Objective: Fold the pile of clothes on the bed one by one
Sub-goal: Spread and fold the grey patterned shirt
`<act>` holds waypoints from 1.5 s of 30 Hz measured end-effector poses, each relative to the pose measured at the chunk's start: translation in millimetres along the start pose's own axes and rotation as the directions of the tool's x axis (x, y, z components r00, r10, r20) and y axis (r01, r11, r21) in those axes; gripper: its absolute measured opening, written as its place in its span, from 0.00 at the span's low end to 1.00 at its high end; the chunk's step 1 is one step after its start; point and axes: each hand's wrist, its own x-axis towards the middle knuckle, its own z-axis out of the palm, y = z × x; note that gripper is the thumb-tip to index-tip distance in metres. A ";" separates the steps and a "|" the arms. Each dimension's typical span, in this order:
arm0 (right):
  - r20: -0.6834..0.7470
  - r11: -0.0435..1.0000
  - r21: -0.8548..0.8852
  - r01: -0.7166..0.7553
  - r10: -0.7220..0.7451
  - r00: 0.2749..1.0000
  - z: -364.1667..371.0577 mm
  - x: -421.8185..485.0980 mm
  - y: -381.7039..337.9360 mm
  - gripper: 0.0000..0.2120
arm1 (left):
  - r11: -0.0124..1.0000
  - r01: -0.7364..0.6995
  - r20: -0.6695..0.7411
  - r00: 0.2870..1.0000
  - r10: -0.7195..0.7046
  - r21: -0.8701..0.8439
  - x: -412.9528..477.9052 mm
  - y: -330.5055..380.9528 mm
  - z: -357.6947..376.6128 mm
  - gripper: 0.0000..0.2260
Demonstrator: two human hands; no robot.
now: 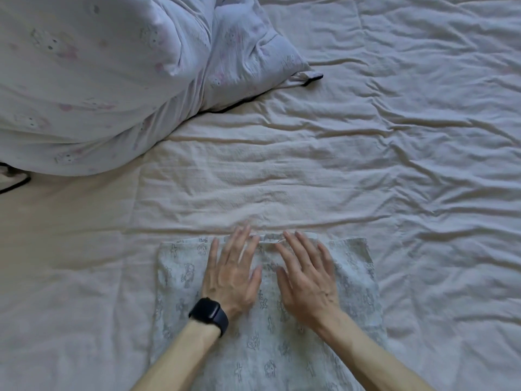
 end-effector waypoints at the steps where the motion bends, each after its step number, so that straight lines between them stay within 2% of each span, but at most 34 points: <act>1: 0.017 0.999 -0.012 -0.035 0.035 0.999 3.3 -7.2 0.9 0.23 | 1.000 -0.025 0.028 0.999 0.025 0.009 -11.0 3.1 6.8 0.31; 4: 0.219 0.994 -0.110 -0.026 0.050 0.974 14.3 -14.5 10.0 0.29 | 0.990 -0.092 0.168 0.983 0.073 0.106 -23.0 -6.9 28.2 0.31; 7: 0.379 0.977 -0.196 -0.080 0.151 0.913 18.4 -0.3 37.4 0.30 | 0.970 0.012 0.274 0.958 -0.080 0.242 -3.6 -40.3 25.5 0.27; 10: 0.398 0.924 -0.295 -0.244 0.351 0.848 13.1 11.8 61.9 0.29 | 0.940 0.155 0.288 0.925 -0.246 0.305 11.1 -70.1 8.1 0.26; 12: 0.313 0.903 -0.311 -0.297 0.392 0.865 8.8 4.4 61.2 0.29 | 0.937 0.195 0.243 0.932 -0.269 0.290 4.4 -78.9 3.3 0.27; 14: 0.205 0.924 -0.261 -0.279 0.336 0.919 3.4 -15.8 40.3 0.30 | 0.951 0.193 0.114 0.968 -0.225 0.243 -18.8 -69.7 1.2 0.28; 16: 0.159 0.971 -0.176 -0.164 0.192 0.968 1.3 -48.1 6.9 0.30 | 0.981 0.107 0.062 0.991 -0.119 0.163 -55.4 -39.8 5.0 0.29; 18: 0.245 0.985 -0.169 -0.022 0.064 0.967 3.0 -84.3 -20.7 0.30 | 0.989 0.009 0.130 0.991 -0.028 0.147 -100.6 -15.5 17.1 0.30; 19: 0.314 0.985 -0.174 -0.010 0.065 0.947 2.3 -98.7 -25.6 0.30 | 0.987 0.018 0.173 0.984 -0.046 0.161 -121.8 -13.1 23.5 0.30; 22: 0.490 0.954 -0.236 -0.187 0.283 0.824 -6.2 -112.7 0.6 0.30 | 0.952 0.211 0.208 0.944 -0.257 0.220 -153.2 -51.0 36.4 0.27; 23: 0.500 0.930 -0.275 -0.242 0.354 0.790 -11.9 -114.6 14.6 0.30 | 0.944 0.220 0.236 0.931 -0.279 0.247 -156.7 -65.1 34.3 0.27; 26: 0.388 0.874 -0.291 -0.388 0.479 0.787 -36.6 -115.0 47.5 0.32 | 0.934 0.203 0.260 0.923 -0.282 0.293 -154.3 -76.2 22.6 0.26; 27: 0.317 0.852 -0.226 -0.472 0.523 0.791 -43.3 -114.7 54.9 0.33 | 0.933 0.238 0.229 0.925 -0.303 0.270 -151.2 -67.3 19.0 0.27; 28: 0.255 0.801 -0.111 -0.588 0.595 0.763 -48.8 -112.5 63.1 0.33 | 0.931 0.281 0.189 0.926 -0.327 0.234 -148.7 -53.6 18.6 0.28; 30: 0.248 0.595 0.179 -0.783 0.743 0.622 -57.4 -102.6 74.7 0.36 | 0.940 0.309 0.141 0.934 -0.328 0.144 -145.2 -15.2 22.3 0.30; 31: 0.269 0.492 0.272 -0.827 0.787 0.556 -59.3 -93.8 80.9 0.35 | 0.956 0.273 0.140 0.948 -0.286 0.105 -143.2 8.6 28.3 0.30; 33: 0.339 0.343 0.379 -0.860 0.813 0.474 -63.3 -68.8 91.8 0.24 | 0.987 0.156 0.171 0.972 -0.162 0.048 -134.1 60.0 44.7 0.30; 35: 0.401 0.334 0.418 -0.845 0.767 0.501 -63.7 -39.9 103.3 0.20 | 0.993 0.117 0.217 0.969 -0.113 -0.006 -116.8 106.2 55.8 0.30; 37: 0.443 0.437 0.361 -0.824 0.697 0.564 -60.6 -17.4 117.7 0.16 | 0.993 0.122 0.263 0.957 -0.119 0.008 -96.7 137.3 62.5 0.29; 38: 0.428 0.495 0.324 -0.806 0.683 0.591 -58.1 -9.3 127.0 0.14 | 0.992 0.118 0.298 0.947 -0.123 0.036 -90.4 147.1 65.9 0.28; 40: 0.385 0.547 0.313 -0.776 0.674 0.630 -57.2 -1.5 148.4 0.11 | 0.984 0.160 0.401 0.898 -0.178 0.078 -84.7 159.1 69.3 0.27; 43: 0.408 0.570 0.375 -0.731 0.607 0.682 -72.9 -6.1 176.1 0.15 | 0.979 0.179 0.301 0.932 -0.200 0.096 -94.1 169.4 70.9 0.29; 45: 0.432 0.670 0.315 -0.672 0.529 0.731 -89.5 -23.4 191.2 0.20 | 0.994 0.078 0.278 0.956 -0.097 0.081 -107.6 195.4 60.4 0.31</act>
